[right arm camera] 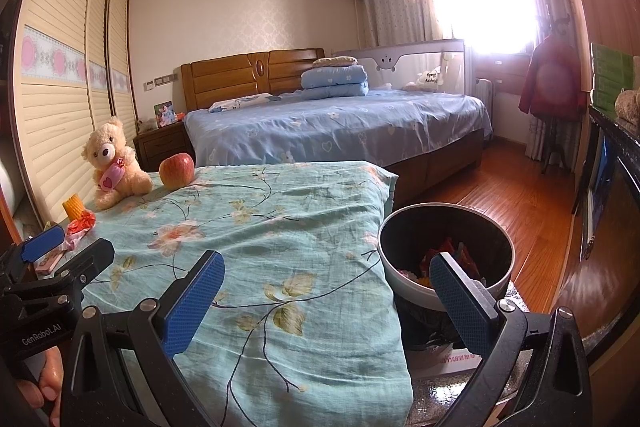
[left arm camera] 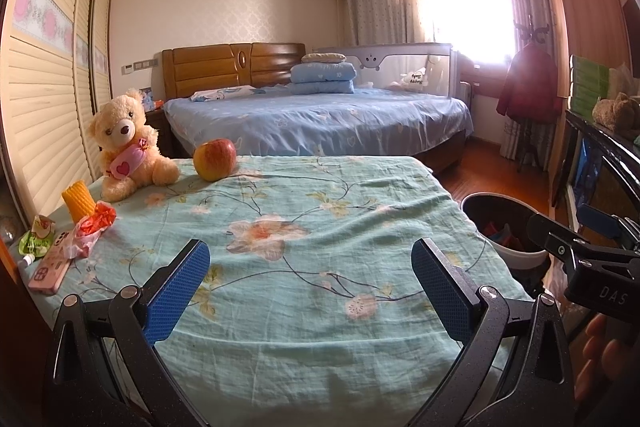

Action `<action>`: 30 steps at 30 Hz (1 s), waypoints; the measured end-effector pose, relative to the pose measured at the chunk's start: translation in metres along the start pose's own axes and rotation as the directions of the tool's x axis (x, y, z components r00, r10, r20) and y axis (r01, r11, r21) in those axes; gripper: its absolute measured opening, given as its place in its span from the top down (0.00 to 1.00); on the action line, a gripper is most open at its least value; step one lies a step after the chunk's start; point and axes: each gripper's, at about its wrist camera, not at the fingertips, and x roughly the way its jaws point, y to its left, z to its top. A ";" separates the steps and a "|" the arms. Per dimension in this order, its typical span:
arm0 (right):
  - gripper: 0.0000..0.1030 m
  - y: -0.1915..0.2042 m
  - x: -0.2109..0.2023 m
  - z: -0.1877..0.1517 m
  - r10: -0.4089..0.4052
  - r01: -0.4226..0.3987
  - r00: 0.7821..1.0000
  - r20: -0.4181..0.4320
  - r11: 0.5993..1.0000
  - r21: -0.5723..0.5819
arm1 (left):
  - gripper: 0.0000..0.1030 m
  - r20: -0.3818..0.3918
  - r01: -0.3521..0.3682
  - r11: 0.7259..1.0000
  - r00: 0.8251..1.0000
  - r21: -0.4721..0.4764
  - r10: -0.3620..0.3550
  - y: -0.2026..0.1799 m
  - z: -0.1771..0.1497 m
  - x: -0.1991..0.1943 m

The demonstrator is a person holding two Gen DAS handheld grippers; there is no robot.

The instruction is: Collect trash

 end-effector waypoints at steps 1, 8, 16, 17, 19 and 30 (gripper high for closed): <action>0.00 0.001 0.000 -0.001 0.000 0.000 1.000 -0.001 1.000 0.000 | 0.00 0.000 0.001 1.000 1.000 0.000 -0.001 0.000 0.000 0.001; 0.00 0.001 0.000 -0.002 0.002 -0.002 1.000 -0.003 1.000 0.000 | 0.00 -0.003 0.002 1.000 1.000 0.002 -0.002 0.000 0.000 0.001; 0.00 0.002 0.000 -0.002 0.001 -0.001 1.000 -0.004 1.000 -0.001 | 0.00 -0.005 0.002 1.000 1.000 0.004 -0.002 0.000 -0.001 0.001; 0.00 0.001 0.000 -0.002 0.002 -0.002 1.000 -0.004 1.000 0.000 | 0.00 -0.005 0.004 1.000 1.000 0.003 -0.004 0.000 -0.001 0.001; 0.00 0.002 0.000 -0.002 0.002 -0.002 1.000 -0.004 1.000 0.000 | 0.00 -0.007 0.002 1.000 1.000 0.005 -0.002 0.000 -0.001 0.002; 0.00 0.000 0.001 -0.001 0.003 -0.003 1.000 -0.004 1.000 0.000 | 0.00 -0.014 0.003 1.000 1.000 0.006 -0.003 0.001 -0.001 0.004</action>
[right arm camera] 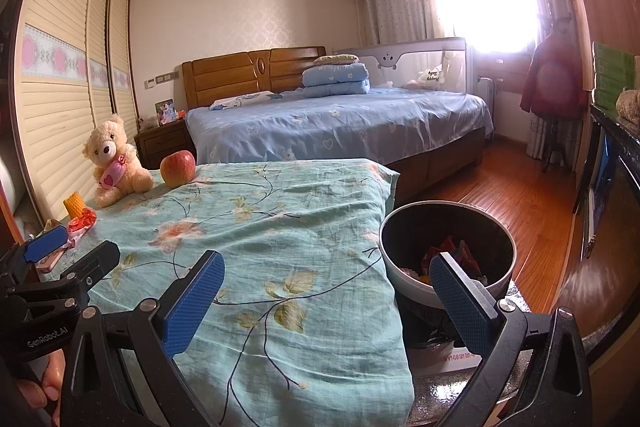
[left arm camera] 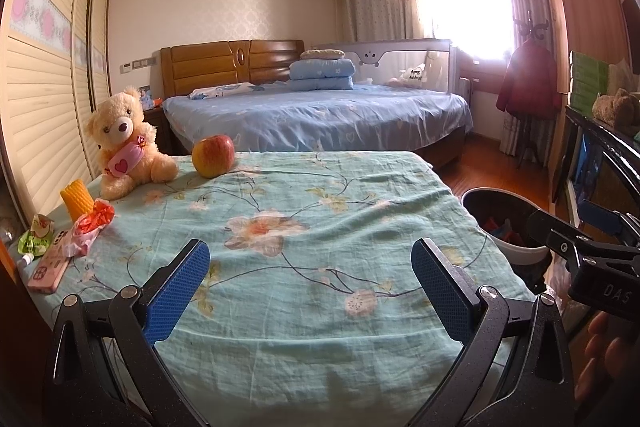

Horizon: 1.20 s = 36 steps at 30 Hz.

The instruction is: Collect trash

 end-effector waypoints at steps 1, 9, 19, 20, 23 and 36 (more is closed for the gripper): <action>0.00 0.001 0.000 -0.001 0.001 -0.001 1.000 -0.001 1.000 0.000 | 0.00 0.000 -0.001 1.000 1.000 0.001 0.001 0.000 0.000 0.000; 0.00 0.003 0.000 -0.006 0.006 -0.006 1.000 -0.006 1.000 0.002 | 0.00 -0.006 0.000 1.000 1.000 0.002 0.000 0.000 0.000 0.002; 0.00 0.003 0.001 -0.008 0.009 -0.009 1.000 -0.010 1.000 0.004 | 0.00 -0.008 0.002 1.000 1.000 0.002 -0.002 0.000 0.000 0.003; 0.00 0.004 0.000 -0.008 0.009 -0.009 1.000 -0.010 1.000 0.004 | 0.00 -0.009 0.001 1.000 1.000 0.003 -0.001 0.000 0.000 0.003; 0.00 0.002 0.001 -0.007 0.008 -0.008 1.000 -0.010 1.000 0.004 | 0.00 -0.009 0.002 1.000 1.000 0.002 -0.002 0.000 0.000 0.003; 0.00 0.002 0.006 -0.010 0.015 -0.014 0.999 -0.035 1.000 0.015 | 0.00 -0.028 0.005 1.000 1.000 0.009 -0.005 0.000 -0.003 0.011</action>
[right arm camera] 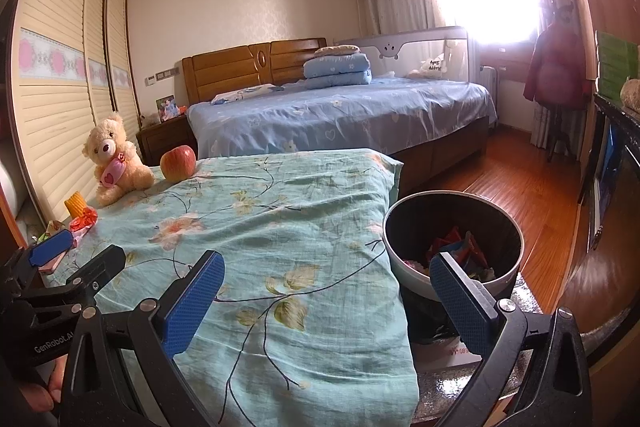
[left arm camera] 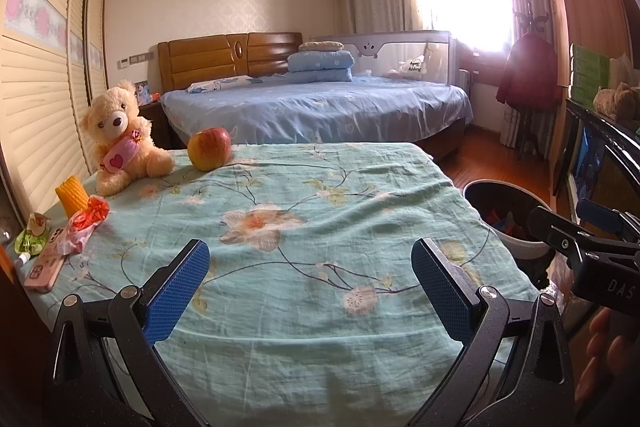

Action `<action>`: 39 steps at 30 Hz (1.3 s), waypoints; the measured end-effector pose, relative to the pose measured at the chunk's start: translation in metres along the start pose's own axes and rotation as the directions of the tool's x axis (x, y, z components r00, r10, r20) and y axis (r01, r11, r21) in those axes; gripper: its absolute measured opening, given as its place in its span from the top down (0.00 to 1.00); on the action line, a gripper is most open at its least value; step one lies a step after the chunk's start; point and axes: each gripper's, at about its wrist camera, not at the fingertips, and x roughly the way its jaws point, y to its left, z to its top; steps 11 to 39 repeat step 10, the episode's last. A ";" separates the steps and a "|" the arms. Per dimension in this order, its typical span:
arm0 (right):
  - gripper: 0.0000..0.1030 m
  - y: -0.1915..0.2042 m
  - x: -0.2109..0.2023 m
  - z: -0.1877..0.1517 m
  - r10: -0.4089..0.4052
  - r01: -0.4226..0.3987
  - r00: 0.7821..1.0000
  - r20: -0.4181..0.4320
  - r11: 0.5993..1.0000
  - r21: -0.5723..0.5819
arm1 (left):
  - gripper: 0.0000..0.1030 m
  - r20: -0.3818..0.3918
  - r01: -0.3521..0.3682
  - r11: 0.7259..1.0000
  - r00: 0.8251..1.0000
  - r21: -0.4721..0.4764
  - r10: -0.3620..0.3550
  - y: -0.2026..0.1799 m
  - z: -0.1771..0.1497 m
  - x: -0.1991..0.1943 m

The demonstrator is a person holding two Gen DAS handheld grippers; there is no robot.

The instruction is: Collect trash

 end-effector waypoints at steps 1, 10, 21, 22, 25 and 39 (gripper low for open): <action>0.00 -0.001 0.001 0.001 0.001 -0.001 1.000 -0.002 1.000 0.002 | 0.00 -0.002 0.000 1.000 1.000 0.000 0.000 -0.001 0.001 0.001; 0.00 -0.001 0.009 0.005 0.002 -0.002 1.000 -0.027 1.000 0.001 | 0.00 -0.019 0.012 1.000 1.000 -0.008 -0.012 0.003 0.002 0.008; 0.00 -0.001 0.009 0.005 0.002 -0.002 1.000 -0.027 1.000 0.001 | 0.00 -0.019 0.012 1.000 1.000 -0.008 -0.012 0.003 0.002 0.008; 0.00 -0.001 0.009 0.005 0.002 -0.002 1.000 -0.027 1.000 0.001 | 0.00 -0.019 0.012 1.000 1.000 -0.008 -0.012 0.003 0.002 0.008; 0.00 -0.001 0.009 0.005 0.002 -0.002 1.000 -0.027 1.000 0.001 | 0.00 -0.019 0.012 1.000 1.000 -0.008 -0.012 0.003 0.002 0.008; 0.00 -0.001 0.009 0.005 0.002 -0.002 1.000 -0.027 1.000 0.001 | 0.00 -0.019 0.012 1.000 1.000 -0.008 -0.012 0.003 0.002 0.008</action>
